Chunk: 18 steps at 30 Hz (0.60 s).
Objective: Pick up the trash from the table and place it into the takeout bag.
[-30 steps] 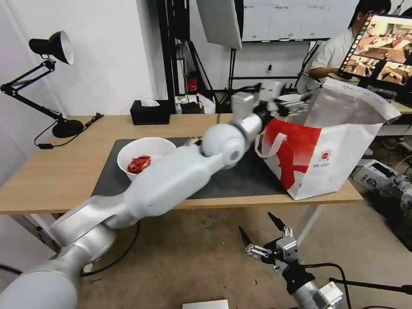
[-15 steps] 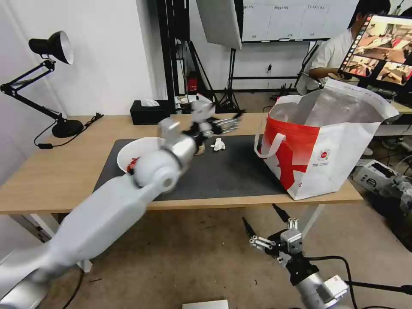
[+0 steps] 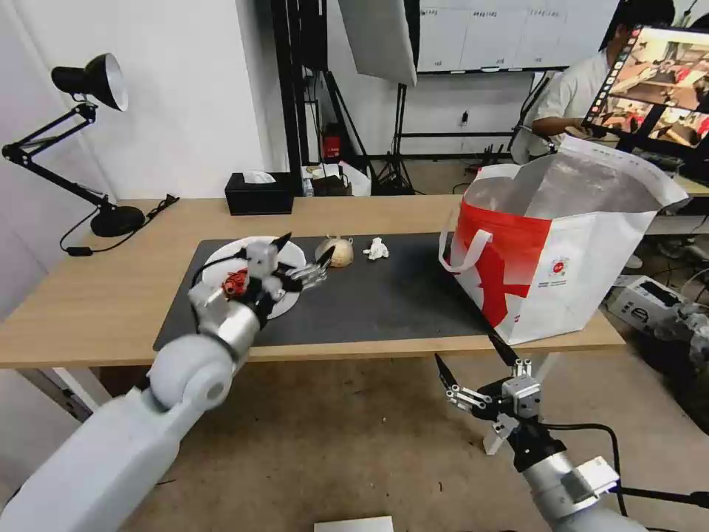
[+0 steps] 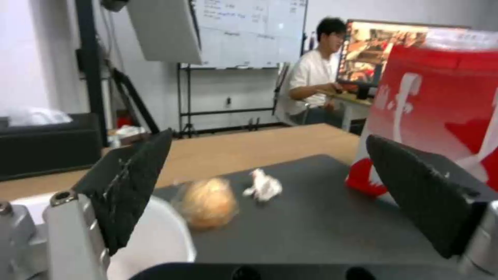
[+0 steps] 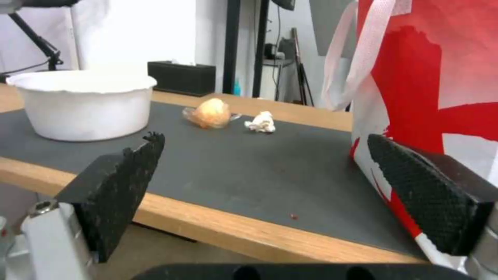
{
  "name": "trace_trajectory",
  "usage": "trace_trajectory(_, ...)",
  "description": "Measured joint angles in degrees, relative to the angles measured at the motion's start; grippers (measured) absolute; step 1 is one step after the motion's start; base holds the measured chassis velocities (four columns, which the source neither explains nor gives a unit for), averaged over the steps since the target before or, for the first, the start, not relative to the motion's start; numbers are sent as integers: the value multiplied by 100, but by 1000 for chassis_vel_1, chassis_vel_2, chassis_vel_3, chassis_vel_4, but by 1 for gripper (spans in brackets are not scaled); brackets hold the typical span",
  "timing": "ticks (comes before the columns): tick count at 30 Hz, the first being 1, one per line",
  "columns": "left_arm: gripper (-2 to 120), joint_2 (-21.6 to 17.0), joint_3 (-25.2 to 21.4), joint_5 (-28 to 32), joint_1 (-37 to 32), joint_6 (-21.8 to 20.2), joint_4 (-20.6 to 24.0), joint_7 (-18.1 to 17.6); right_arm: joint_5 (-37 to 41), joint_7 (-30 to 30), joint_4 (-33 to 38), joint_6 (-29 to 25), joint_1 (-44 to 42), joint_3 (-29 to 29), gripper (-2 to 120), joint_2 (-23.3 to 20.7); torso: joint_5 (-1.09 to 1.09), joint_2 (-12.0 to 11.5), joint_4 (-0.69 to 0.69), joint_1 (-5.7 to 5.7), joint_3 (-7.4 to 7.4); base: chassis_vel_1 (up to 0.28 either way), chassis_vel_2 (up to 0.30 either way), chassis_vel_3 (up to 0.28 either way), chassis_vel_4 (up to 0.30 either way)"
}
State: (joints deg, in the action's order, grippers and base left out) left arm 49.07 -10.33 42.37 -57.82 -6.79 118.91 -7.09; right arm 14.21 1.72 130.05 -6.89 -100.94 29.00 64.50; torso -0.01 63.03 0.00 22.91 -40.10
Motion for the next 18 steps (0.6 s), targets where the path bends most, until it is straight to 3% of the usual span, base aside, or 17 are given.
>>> trace_trajectory(6,100,77,-244,-414,-434,-70,110,-37,-2,-7,-14,3,11,-29,100,9,0,0,-1,0,0,0,0,0,0)
trace_trajectory(9,100,191,-583,-856,-937,-83,187,-28,-3,-10,-25,6,15,-39,100,20,1,0,-1,0,0,0,0,0,0)
trace_trajectory(13,100,399,-1082,-1255,-1633,-59,265,29,-6,-12,-27,11,10,-61,100,44,2,0,-1,0,0,0,0,0,0)
trace_trajectory(18,100,932,-1667,-1812,-2575,227,297,112,-5,-14,-53,13,-11,-139,100,81,1,0,-1,0,0,0,0,0,0)
